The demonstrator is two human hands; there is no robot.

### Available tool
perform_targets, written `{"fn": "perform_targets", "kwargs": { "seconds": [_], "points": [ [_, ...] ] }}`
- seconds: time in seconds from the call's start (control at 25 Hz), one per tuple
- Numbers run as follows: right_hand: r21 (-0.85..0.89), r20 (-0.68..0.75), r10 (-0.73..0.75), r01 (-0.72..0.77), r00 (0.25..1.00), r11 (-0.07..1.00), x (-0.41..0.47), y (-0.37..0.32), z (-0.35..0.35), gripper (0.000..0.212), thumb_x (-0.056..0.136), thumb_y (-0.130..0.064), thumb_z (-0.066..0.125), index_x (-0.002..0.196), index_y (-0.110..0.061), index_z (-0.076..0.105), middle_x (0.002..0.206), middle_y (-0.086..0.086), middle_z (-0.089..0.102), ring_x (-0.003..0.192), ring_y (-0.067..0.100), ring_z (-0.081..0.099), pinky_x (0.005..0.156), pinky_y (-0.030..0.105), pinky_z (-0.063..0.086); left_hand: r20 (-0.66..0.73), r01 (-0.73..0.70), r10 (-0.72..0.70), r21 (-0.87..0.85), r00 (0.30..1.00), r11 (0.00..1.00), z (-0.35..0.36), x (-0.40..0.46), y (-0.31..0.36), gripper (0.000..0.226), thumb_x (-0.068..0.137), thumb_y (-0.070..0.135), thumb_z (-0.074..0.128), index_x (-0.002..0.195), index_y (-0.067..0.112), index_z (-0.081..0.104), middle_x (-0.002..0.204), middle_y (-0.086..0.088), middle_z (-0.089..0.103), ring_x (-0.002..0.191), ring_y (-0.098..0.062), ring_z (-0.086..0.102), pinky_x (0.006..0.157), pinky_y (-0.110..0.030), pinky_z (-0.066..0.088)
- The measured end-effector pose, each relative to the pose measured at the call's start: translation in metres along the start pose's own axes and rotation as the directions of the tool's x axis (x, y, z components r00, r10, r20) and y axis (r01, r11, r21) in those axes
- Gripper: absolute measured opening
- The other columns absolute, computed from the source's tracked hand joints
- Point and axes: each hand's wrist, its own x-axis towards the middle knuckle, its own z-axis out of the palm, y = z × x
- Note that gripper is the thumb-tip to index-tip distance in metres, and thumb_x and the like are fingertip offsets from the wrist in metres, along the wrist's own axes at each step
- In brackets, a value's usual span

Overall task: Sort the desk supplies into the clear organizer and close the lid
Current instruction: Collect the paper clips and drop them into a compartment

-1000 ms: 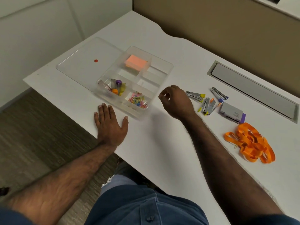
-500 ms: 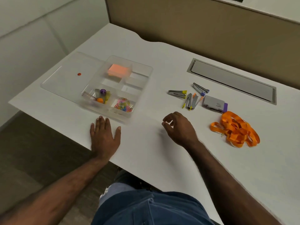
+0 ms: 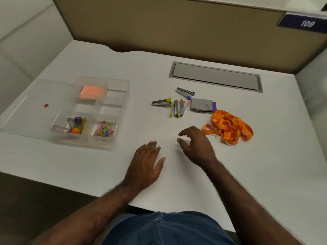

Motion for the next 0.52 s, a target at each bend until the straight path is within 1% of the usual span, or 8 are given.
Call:
{"fn": "perform_targets", "kwargs": {
  "seconds": [0.08, 0.16, 0.24, 0.32, 0.4, 0.44, 0.52],
  "points": [
    [-0.012, -0.067, 0.056, -0.056, 0.996, 0.998, 0.000, 0.017, -0.012, 0.029, 0.093, -0.045, 0.071, 0.120, -0.034, 0.068, 0.135, -0.007, 0.062, 0.124, 0.015, 0.055, 0.100, 0.034, 0.050, 0.027, -0.088, 0.088, -0.015, 0.996, 0.996, 0.005, 0.027, 0.010, 0.050, 0.098, 0.036, 0.065, 0.136, 0.003, 0.065, 0.146, -0.016, 0.061, 0.136, -0.030, 0.059, 0.115, -0.046, 0.047],
    [-0.030, -0.160, 0.113, -0.119, 0.981, 0.992, 0.001, 0.034, -0.023, 0.036, 0.090, -0.044, 0.075, 0.124, -0.033, 0.066, 0.140, -0.004, 0.060, 0.130, 0.018, 0.051, 0.105, 0.038, 0.048, 0.078, -0.172, 0.175, -0.038, 0.982, 0.984, 0.010, 0.052, 0.019, 0.052, 0.096, 0.031, 0.069, 0.137, 0.000, 0.063, 0.146, -0.018, 0.061, 0.137, -0.033, 0.058, 0.112, -0.049, 0.048],
    [-0.043, -0.250, 0.215, -0.233, 0.944, 0.972, 0.004, 0.051, -0.036, 0.049, 0.087, -0.046, 0.078, 0.131, -0.031, 0.063, 0.146, 0.000, 0.056, 0.135, 0.023, 0.048, 0.108, 0.043, 0.047, 0.182, -0.241, 0.251, -0.073, 0.951, 0.968, 0.015, 0.075, 0.028, 0.057, 0.100, 0.034, 0.063, 0.146, 0.001, 0.054, 0.154, -0.018, 0.052, 0.146, -0.032, 0.048, 0.119, -0.047, 0.041],
    [-0.063, -0.303, 0.310, -0.344, 0.901, 0.937, 0.005, 0.068, -0.046, 0.065, 0.085, -0.048, 0.080, 0.142, -0.029, 0.056, 0.156, 0.005, 0.046, 0.143, 0.030, 0.041, 0.114, 0.051, 0.043, 0.273, -0.291, 0.307, -0.100, 0.911, 0.952, 0.022, 0.094, 0.037, 0.062, 0.104, 0.039, 0.053, 0.154, 0.004, 0.044, 0.162, -0.016, 0.041, 0.153, -0.029, 0.037, 0.126, -0.042, 0.029],
    [-0.119, -0.326, 0.339, -0.395, 0.882, 0.911, 0.006, 0.084, -0.054, 0.075, 0.084, -0.050, 0.079, 0.148, -0.027, 0.048, 0.161, 0.008, 0.037, 0.149, 0.034, 0.033, 0.117, 0.055, 0.036, 0.320, -0.322, 0.341, -0.111, 0.884, 0.940, 0.028, 0.110, 0.045, 0.064, 0.106, 0.042, 0.049, 0.158, 0.007, 0.038, 0.166, -0.013, 0.035, 0.157, -0.026, 0.030, 0.128, -0.037, 0.022],
    [-0.134, -0.324, 0.359, -0.418, 0.875, 0.898, 0.007, 0.091, -0.058, 0.077, 0.086, -0.050, 0.078, 0.150, -0.027, 0.045, 0.163, 0.009, 0.034, 0.150, 0.036, 0.031, 0.118, 0.056, 0.034, 0.344, -0.333, 0.352, -0.115, 0.871, 0.936, 0.032, 0.118, 0.050, 0.065, 0.106, 0.044, 0.047, 0.159, 0.008, 0.035, 0.168, -0.012, 0.032, 0.158, -0.024, 0.026, 0.129, -0.035, 0.018],
    [-0.110, -0.302, 0.406, -0.454, 0.863, 0.884, 0.008, 0.102, -0.062, 0.073, 0.089, -0.048, 0.074, 0.152, -0.027, 0.044, 0.163, 0.010, 0.034, 0.150, 0.036, 0.030, 0.118, 0.058, 0.037, 0.388, -0.345, 0.362, -0.115, 0.847, 0.931, 0.037, 0.132, 0.057, 0.067, 0.107, 0.046, 0.044, 0.162, 0.012, 0.029, 0.171, -0.009, 0.026, 0.159, -0.022, 0.020, 0.128, -0.032, 0.012]
  ]
}}
